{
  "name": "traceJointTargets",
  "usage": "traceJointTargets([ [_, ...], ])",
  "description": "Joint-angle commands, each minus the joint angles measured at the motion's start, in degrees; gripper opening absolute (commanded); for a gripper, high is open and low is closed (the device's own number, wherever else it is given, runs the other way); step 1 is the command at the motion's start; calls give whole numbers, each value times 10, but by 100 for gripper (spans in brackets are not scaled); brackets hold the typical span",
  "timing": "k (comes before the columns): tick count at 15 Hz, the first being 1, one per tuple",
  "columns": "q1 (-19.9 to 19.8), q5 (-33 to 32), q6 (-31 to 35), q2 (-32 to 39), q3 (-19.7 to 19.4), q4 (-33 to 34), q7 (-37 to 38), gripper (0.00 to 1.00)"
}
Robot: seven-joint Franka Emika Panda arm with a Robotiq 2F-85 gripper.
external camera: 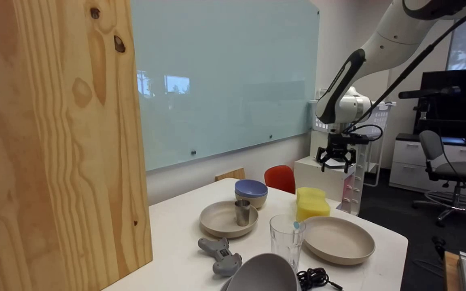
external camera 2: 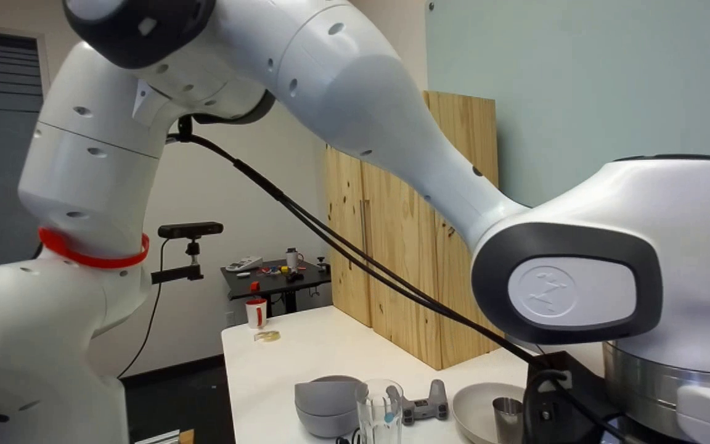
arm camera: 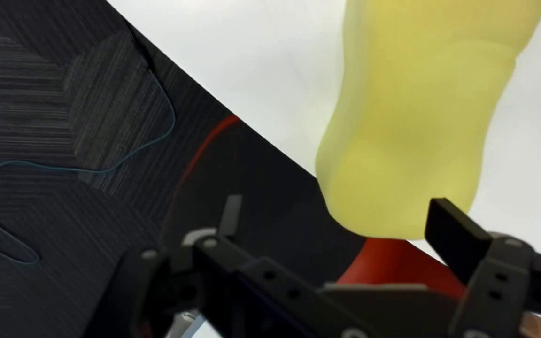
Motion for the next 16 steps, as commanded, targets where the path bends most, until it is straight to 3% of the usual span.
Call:
traceJointTargets([
  [1, -18, 51, 21, 61, 29, 69, -19, 100],
  [3, -24, 72, 11, 70, 45, 99, -25, 100],
  [4, -7, 43, 18, 39, 25, 56, -3, 100],
  [16, -26, 72, 17, 79, 44, 102, -14, 100],
])
